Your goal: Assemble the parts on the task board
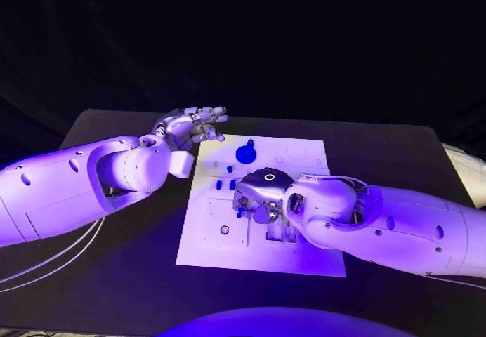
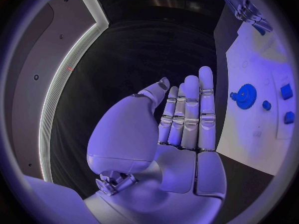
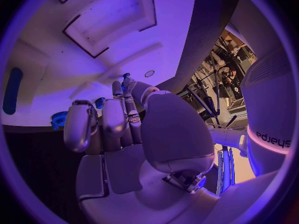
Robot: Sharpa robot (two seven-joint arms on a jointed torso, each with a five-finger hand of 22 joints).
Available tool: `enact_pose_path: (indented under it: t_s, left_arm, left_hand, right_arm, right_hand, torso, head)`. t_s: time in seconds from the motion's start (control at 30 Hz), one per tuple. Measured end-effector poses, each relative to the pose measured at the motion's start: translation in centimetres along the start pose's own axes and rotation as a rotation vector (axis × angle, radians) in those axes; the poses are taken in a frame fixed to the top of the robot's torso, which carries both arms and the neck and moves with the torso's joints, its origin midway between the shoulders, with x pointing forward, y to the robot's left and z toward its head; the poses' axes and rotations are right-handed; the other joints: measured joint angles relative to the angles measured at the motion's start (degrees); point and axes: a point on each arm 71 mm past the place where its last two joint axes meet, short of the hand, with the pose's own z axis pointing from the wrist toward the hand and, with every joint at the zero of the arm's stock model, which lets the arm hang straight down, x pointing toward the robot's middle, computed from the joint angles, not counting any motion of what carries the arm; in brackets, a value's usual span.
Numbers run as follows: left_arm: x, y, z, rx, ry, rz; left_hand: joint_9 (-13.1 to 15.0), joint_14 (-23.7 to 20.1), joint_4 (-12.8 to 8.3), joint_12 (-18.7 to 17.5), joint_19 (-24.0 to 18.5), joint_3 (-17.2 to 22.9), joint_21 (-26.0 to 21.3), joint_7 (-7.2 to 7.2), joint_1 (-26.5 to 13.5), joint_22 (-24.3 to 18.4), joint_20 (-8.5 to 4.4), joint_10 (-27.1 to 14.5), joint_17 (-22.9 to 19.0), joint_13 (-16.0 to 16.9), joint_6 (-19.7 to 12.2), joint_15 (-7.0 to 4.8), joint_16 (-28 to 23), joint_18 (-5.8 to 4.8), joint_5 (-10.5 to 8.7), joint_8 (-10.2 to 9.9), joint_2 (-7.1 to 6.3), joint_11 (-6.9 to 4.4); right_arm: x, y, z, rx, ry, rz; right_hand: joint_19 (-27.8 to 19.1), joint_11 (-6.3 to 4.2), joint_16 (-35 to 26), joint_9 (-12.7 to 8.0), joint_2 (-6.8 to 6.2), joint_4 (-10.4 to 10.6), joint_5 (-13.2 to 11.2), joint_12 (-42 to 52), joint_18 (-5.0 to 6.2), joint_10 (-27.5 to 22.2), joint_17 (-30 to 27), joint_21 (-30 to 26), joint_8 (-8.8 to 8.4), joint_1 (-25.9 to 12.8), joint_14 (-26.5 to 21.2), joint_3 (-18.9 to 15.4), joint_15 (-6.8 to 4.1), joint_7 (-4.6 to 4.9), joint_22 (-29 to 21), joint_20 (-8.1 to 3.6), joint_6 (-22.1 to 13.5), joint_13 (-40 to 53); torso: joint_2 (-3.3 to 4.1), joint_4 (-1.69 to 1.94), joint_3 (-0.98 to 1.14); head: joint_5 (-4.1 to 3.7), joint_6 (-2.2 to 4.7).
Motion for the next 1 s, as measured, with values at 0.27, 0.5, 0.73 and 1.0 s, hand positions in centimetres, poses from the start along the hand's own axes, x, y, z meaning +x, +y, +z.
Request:
enact_pose_path:
  t_s: [0.27, 0.5, 0.73, 1.0]
  left_arm:
    - [-0.02, 0.00, 0.02, 0.000, 0.000, 0.000]
    - [-0.02, 0.00, 0.03, 0.000, 0.001, 0.001]
    - [0.00, 0.00, 0.03, 0.000, 0.003, 0.002]
    - [0.00, 0.00, 0.02, 0.000, 0.003, 0.002]
  left_hand:
    - [0.00, 0.00, 0.00, 0.00, 0.00, 0.00, 0.00, 0.00, 0.00, 0.00, 0.00, 0.00, 0.00, 0.05, 0.00, 0.00, 0.00, 0.00, 0.00, 0.00, 0.00, 0.00]
    - [-0.06, 0.00, -0.16, 0.33, 0.41, -0.16, -0.35, 0.00, 0.23, -0.15, -0.01, 0.00, -0.15, 0.04, 0.00, 0.00, 0.22, 0.00, 0.00, 0.00, 0.23, 0.00]
    - [-0.06, 0.00, -0.16, 0.33, 0.41, -0.16, -0.35, 0.00, 0.30, -0.15, -0.01, 0.00, -0.15, 0.04, 0.00, 0.00, 0.22, 0.00, 0.00, 0.00, 0.30, 0.00]
    - [-0.05, 0.00, -0.16, 0.33, 0.41, -0.16, -0.35, 0.00, 0.30, -0.14, -0.01, 0.00, -0.15, 0.04, 0.00, 0.00, 0.22, 0.00, 0.00, 0.00, 0.30, 0.00]
  right_arm:
    - [0.00, 0.14, -0.03, -0.003, -0.001, -0.004]
    - [0.00, 0.31, 0.03, -0.007, 0.002, -0.006]
    - [0.03, 0.43, 0.12, -0.007, 0.011, -0.008]
    - [0.01, 0.45, 0.24, -0.004, 0.020, -0.011]
  right_hand:
    - [0.00, 0.00, 0.00, 0.06, -0.20, 0.00, 0.00, 0.00, 0.00, 0.00, 0.00, 0.00, -0.04, -0.20, 0.00, 0.00, 0.00, 0.00, 0.00, 0.00, 0.01, 0.03]
    - [-0.12, 0.00, 0.00, 0.05, -0.20, 0.00, 0.27, 0.00, 0.00, 0.00, 0.00, 0.00, -0.05, -0.20, 0.00, 0.00, 0.00, 0.00, 0.00, 0.12, 0.00, 0.03]
    - [-0.21, 0.01, 0.00, 0.06, -0.43, 0.00, 0.27, 0.00, 0.00, 0.01, 0.00, 0.00, -0.05, -0.42, -0.21, 0.00, 0.21, 0.00, 0.00, 0.20, 0.00, 0.04]
    - [-0.20, 0.01, 0.00, 0.13, -0.44, 0.00, 0.28, 0.01, 0.00, 0.01, 0.00, 0.00, -0.10, -0.90, -0.21, 0.00, 0.21, 0.00, -0.04, 0.20, 0.00, 0.07]
  torso:
    - [0.02, 0.01, 0.00]
    - [0.02, 0.02, 0.00]
    - [0.01, 0.02, -0.03]
    - [0.00, 0.02, -0.06]
  head:
    - [-0.11, 0.03]
    - [-0.12, -0.05]
    - [-0.18, -0.18]
    - [-0.21, -0.40]
